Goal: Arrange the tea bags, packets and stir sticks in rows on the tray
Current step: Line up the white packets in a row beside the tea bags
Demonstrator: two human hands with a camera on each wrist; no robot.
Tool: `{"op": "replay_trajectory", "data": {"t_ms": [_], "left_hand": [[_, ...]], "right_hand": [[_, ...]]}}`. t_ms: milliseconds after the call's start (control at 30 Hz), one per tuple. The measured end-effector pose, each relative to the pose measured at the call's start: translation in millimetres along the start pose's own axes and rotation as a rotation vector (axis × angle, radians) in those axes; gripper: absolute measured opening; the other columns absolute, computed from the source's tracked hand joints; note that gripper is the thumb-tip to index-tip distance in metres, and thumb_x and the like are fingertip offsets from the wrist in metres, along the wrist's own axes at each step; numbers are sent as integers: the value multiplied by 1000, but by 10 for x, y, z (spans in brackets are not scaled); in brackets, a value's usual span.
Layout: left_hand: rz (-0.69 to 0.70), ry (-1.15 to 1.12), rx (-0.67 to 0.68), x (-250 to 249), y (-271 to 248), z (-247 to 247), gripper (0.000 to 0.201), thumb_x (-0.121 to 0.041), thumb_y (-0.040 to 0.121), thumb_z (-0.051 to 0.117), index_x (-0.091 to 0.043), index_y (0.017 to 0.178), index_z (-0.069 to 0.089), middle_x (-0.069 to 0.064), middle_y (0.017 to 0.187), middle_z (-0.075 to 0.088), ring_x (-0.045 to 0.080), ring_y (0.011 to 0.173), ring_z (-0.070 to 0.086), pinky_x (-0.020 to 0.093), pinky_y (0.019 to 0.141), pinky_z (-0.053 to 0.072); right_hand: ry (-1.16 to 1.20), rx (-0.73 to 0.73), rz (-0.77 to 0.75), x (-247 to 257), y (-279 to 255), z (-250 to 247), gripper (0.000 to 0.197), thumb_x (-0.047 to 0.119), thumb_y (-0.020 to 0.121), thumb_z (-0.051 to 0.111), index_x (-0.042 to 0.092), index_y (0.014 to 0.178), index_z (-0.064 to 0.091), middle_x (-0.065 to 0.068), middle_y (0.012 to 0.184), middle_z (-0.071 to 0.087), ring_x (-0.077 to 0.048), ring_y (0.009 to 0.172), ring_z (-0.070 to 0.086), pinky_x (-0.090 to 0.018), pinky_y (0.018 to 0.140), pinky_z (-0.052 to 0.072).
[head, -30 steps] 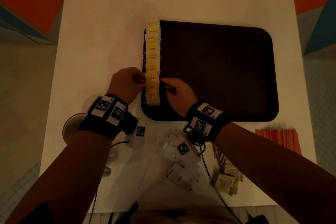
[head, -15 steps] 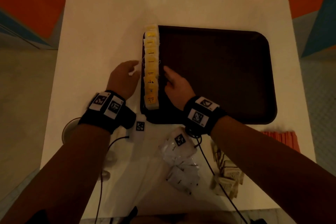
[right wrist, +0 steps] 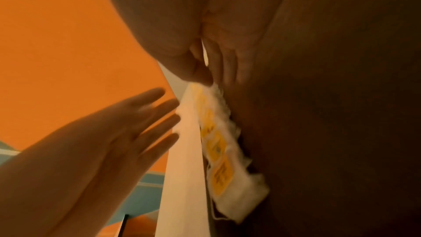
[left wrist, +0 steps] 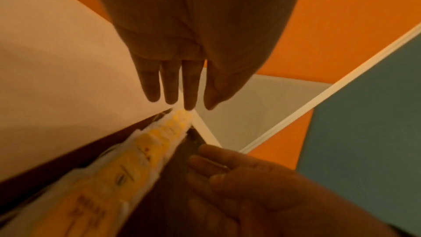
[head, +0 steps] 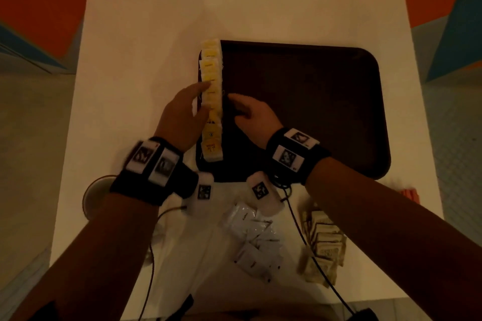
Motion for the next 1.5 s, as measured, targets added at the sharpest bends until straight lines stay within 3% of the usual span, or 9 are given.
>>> {"op": "replay_trajectory", "data": {"t_ms": [133,233,433,633,800,1033,1167,1333,1500], "left_hand": [[66,18,101,-199,-752,167,31,-11,88,55,-17,118,57,4,119,58,13,100,55,26,89,45],[17,80,291,-83,-1280,462,35,-16,86,59,-18,121,55,1,122,55,12,105,53,26,95,43],[-279,179,375,254,-1738,797,54,-32,85,59,-18,133,38,5,126,46,20,106,52,27,90,44],[-496,25,246,279,-1707,949,49,-49,74,66,-16,105,45,-1,94,54,20,84,54,32,71,43],[-412,-97,220,290,-1696,984,19,-32,83,61,-17,94,56,6,86,62,30,79,62,47,77,54],[-364,-130,125,299,-1689,803,5,-17,87,58,-16,83,62,0,72,60,25,71,63,33,64,54],[-335,-130,126,239,-1630,720,7,-15,87,57,-12,87,63,9,81,64,22,69,63,36,70,55],[-187,10,217,26,-1514,624,17,-20,87,57,-6,91,67,16,88,66,28,81,61,40,75,50],[-265,-384,199,-72,-1437,626,17,-12,87,55,-27,88,63,1,99,64,15,92,60,32,85,48]], "right_hand": [[-183,180,43,-212,-598,-198,36,1,88,51,15,121,54,-5,119,61,-10,102,57,-15,83,48],[-461,333,83,-483,-1112,-180,32,12,87,57,22,118,55,0,116,61,-5,95,54,-15,82,45],[-659,328,71,-880,-1547,104,66,31,77,70,23,134,38,-2,131,43,-20,120,39,-32,102,35],[-581,163,39,-976,-1604,311,55,29,74,72,22,122,45,-4,120,51,-23,112,42,-39,95,41],[-407,113,10,-926,-1591,334,35,15,79,67,19,111,53,-6,114,60,-21,105,56,-27,81,44],[-267,5,-29,-859,-1584,-10,22,20,79,70,16,99,61,3,94,59,-11,85,55,-23,72,43],[-138,42,-26,-733,-1584,-142,19,19,79,69,11,96,64,-2,95,66,-17,89,63,-32,80,53],[-122,261,-38,-519,-1501,-5,16,15,81,66,19,96,64,3,131,56,-10,114,56,-33,97,49],[-174,256,-64,-399,-1480,60,16,15,81,67,10,95,61,-11,100,66,-26,94,63,-47,87,52]]}}
Point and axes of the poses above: each hand's wrist, its own y-axis towards the middle knuckle, its own z-axis out of the palm, x = y × z, the point moved 6 cm from there along y, towards the middle knuckle
